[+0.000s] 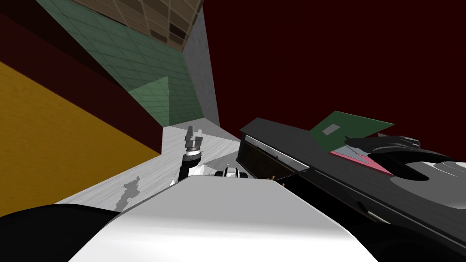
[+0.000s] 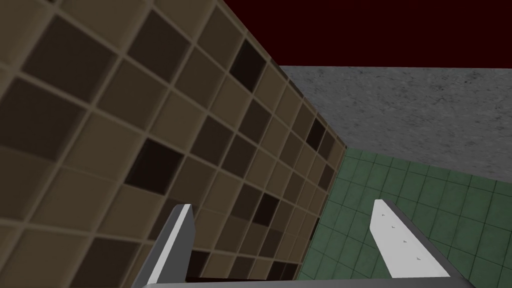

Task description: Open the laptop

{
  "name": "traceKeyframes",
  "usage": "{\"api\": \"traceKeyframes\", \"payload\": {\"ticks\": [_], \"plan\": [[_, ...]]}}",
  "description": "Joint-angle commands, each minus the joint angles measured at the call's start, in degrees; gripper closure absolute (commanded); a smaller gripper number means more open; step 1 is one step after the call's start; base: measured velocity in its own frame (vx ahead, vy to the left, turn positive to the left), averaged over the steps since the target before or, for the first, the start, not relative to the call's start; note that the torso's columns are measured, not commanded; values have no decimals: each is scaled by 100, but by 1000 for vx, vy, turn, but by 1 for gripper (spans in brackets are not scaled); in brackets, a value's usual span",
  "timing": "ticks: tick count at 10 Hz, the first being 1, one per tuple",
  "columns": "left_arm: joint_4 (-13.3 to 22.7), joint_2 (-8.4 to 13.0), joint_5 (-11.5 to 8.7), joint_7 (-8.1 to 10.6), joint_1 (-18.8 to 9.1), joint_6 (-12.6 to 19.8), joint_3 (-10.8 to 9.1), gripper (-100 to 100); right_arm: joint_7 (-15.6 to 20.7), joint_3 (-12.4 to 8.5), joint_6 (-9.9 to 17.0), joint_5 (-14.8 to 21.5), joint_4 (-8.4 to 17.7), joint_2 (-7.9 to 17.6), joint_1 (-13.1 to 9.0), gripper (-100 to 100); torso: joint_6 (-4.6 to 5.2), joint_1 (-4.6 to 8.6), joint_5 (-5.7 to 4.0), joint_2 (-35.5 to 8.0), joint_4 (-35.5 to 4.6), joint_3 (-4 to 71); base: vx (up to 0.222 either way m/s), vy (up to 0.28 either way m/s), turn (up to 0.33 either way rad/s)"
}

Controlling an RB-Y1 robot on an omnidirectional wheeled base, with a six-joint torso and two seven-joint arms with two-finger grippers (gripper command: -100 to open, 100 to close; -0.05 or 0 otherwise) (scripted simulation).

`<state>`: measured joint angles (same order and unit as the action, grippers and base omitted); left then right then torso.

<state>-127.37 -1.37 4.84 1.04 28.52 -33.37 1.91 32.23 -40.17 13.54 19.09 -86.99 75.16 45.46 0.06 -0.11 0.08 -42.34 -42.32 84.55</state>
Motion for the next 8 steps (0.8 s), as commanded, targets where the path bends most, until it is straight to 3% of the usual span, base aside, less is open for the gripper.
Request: {"api": "traceKeyframes", "payload": {"ticks": [1,8], "plan": [[0,0,0,0,-1,0,0,0,-280,18,-102,-292,142,-51,-151,100,-2,4,3,-16,1,-8,-65,-43,23],[0,0,0,0,-1,0,0,0,-932,60,-340,-974,473,-169,-504,100,-1,9,-4,4,2,2,-53,-45,4]]}}
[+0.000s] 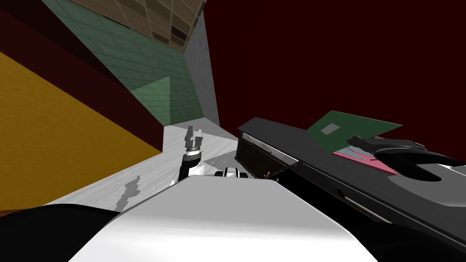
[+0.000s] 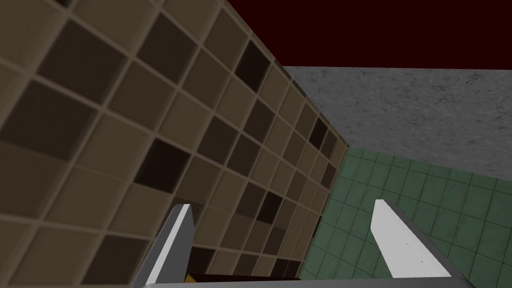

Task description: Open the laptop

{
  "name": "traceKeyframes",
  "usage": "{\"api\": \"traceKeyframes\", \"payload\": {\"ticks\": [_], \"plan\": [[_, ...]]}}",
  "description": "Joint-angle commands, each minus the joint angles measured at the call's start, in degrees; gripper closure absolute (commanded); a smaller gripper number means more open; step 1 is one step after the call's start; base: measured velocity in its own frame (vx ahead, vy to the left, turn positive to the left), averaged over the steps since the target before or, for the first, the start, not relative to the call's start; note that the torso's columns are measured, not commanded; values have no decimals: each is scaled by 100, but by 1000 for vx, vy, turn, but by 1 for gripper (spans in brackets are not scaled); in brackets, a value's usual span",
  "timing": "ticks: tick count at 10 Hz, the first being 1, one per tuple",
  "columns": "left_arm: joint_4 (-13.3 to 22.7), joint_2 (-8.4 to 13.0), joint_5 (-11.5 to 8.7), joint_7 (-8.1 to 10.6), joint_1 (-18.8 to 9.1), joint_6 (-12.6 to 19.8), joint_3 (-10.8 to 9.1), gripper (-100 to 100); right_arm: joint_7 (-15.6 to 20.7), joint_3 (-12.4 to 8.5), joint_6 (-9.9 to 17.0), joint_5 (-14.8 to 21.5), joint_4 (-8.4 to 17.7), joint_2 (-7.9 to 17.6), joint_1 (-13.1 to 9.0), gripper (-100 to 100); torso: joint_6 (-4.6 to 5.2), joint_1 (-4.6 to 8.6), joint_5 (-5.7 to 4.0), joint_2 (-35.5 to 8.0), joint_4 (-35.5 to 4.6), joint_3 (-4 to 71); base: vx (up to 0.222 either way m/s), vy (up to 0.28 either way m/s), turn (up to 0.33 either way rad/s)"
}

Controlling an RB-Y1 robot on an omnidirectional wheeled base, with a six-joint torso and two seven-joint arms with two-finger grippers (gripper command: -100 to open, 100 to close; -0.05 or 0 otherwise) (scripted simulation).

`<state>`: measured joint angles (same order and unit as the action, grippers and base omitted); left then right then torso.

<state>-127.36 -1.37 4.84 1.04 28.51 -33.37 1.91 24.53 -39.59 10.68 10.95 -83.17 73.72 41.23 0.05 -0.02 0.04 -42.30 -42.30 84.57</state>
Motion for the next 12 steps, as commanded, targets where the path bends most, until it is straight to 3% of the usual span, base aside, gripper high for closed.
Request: {"api": "traceKeyframes", "payload": {"ticks": [1,7,8,9,10,12], "plan": [[0,0,0,0,0,0,0,0,-95,9,-28,-102,46,-7,-51,100,1,5,-2,3,0,1,-19,-15,7],[0,0,0,0,0,0,0,0,-840,222,-362,-751,547,-568,-733,100,13,58,-37,1,7,-3,-60,-50,53],[0,0,0,0,0,0,0,0,-920,246,-398,-822,603,-630,-808,100,23,60,-51,-2,11,-8,-67,-57,55],[0,0,0,0,0,0,0,0,-861,176,-377,-787,492,-526,-729,100,32,74,-59,-2,11,-10,-24,-21,29],[0,0,0,0,1,0,0,0,-1024,218,-486,-902,628,-711,-928,100,23,58,-51,8,13,-3,-36,-36,53],[0,0,0,0,0,0,0,0,-1159,270,-574,-1004,762,-906,-1106,100,22,76,-70,3,18,-9,-48,-48,32]]}}
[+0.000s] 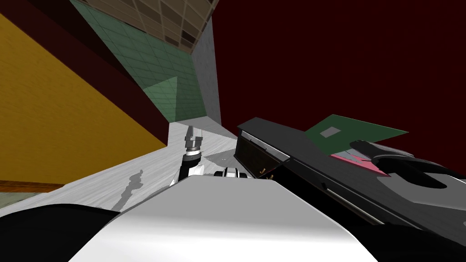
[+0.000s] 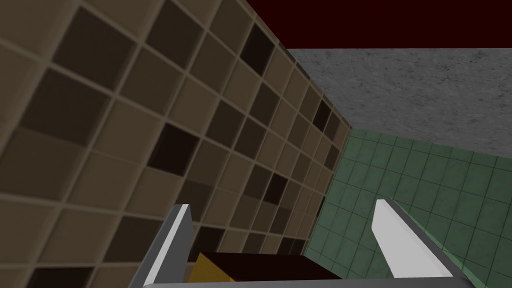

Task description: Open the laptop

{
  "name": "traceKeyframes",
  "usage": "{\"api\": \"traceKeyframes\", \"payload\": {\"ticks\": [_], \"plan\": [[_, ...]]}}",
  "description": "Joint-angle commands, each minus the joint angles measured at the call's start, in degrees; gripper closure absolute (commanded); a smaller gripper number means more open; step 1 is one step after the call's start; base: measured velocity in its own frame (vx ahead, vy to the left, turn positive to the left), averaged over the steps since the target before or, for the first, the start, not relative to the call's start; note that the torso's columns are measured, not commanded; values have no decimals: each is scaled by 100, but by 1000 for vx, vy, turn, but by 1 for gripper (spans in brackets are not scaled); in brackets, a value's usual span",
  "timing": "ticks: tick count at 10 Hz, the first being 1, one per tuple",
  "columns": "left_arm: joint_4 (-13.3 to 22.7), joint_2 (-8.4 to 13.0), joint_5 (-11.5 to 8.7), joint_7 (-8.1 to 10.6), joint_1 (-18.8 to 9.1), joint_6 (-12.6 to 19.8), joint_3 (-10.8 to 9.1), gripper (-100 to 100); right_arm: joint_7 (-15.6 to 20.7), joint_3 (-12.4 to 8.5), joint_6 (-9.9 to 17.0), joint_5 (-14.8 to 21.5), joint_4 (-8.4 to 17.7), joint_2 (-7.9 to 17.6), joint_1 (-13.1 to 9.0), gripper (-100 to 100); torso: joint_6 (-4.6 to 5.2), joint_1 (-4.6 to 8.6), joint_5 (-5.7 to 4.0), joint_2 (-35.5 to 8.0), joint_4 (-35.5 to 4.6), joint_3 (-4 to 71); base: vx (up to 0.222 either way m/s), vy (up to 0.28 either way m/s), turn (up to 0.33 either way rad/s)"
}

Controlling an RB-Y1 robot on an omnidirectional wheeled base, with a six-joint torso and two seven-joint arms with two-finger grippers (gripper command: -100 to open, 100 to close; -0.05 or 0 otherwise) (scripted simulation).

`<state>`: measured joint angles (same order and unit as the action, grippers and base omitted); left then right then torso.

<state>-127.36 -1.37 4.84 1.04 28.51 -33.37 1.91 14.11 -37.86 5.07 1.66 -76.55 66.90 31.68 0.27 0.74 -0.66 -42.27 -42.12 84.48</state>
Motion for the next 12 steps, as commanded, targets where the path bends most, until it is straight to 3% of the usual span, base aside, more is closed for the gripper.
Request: {"api": "traceKeyframes", "payload": {"ticks": [1,5,8,9,10,12], "plan": [[0,0,0,0,0,0,0,0,-184,123,-57,-126,166,-322,-240,100,3,7,-13,0,4,-3,-45,-46,35],[0,0,0,0,0,0,0,0,-318,175,-145,-228,300,-517,-417,100,11,16,-35,3,12,-6,-26,-19,6],[0,0,0,0,0,0,0,0,-520,252,-277,-381,499,-810,-684,100,-1,34,-45,10,17,-1,-38,-28,12],[0,0,0,0,0,0,0,0,-459,159,-238,-333,348,-695,-693,100,-7,36,-49,14,20,1,-23,-10,12],[0,0,0,0,1,0,0,0,-595,198,-339,-428,476,-907,-889,100,-14,19,-22,27,15,14,-22,-36,3],[0,0,0,0,0,0,0,0,-653,223,-387,-472,545,-1019,-973,100,-26,12,-33,34,24,16,-31,-41,7]]}}
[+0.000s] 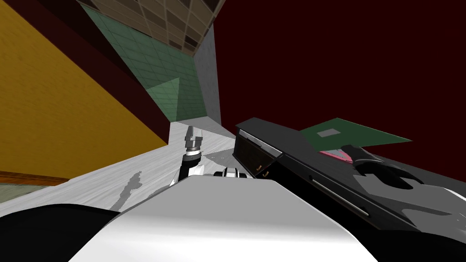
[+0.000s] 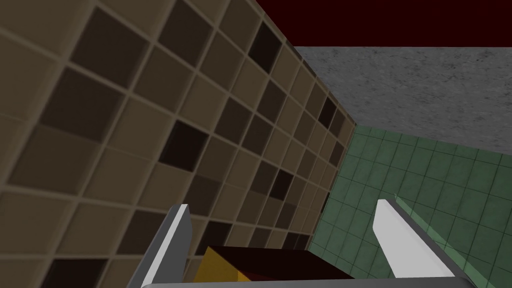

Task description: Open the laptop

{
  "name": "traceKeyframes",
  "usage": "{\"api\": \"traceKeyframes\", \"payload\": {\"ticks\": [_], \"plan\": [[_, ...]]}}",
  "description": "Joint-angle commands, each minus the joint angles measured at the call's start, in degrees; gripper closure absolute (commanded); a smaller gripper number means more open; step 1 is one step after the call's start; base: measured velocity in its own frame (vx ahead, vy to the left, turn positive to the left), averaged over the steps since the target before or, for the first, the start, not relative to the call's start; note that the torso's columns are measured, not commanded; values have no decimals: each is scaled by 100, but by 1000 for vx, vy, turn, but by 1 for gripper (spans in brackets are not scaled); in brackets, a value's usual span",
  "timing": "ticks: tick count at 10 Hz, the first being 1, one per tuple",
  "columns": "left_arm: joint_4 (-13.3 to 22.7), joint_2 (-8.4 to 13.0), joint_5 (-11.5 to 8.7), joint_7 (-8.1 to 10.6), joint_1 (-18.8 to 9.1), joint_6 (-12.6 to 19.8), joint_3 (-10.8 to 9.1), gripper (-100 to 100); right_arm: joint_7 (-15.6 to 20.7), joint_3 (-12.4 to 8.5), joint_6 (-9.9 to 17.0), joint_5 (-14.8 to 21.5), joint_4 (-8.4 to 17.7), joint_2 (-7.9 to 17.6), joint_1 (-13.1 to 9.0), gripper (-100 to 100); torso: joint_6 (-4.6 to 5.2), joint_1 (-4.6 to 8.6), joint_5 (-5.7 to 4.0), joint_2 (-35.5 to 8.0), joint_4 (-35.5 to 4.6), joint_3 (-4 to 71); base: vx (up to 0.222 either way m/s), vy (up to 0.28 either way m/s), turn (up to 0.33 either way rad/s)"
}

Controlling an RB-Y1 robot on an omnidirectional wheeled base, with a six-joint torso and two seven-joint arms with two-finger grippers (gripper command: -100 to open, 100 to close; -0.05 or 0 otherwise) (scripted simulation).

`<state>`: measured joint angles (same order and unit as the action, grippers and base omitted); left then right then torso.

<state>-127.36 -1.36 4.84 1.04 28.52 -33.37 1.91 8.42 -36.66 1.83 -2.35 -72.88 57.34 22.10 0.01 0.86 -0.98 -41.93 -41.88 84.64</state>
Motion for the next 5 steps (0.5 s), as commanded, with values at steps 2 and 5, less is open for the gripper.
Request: {"api": "traceKeyframes", "payload": {"ticks": [2,5], "plan": [[0,0,0,0,0,0,0,0,-142,129,-111,-115,247,-175,-100,100,2,-1,3,5,1,4,-18,-14,16],[0,0,0,0,1,0,0,0,-259,179,-207,-203,384,-400,-269,100,4,0,34,-18,-21,-4,-19,-10,-7]]}}
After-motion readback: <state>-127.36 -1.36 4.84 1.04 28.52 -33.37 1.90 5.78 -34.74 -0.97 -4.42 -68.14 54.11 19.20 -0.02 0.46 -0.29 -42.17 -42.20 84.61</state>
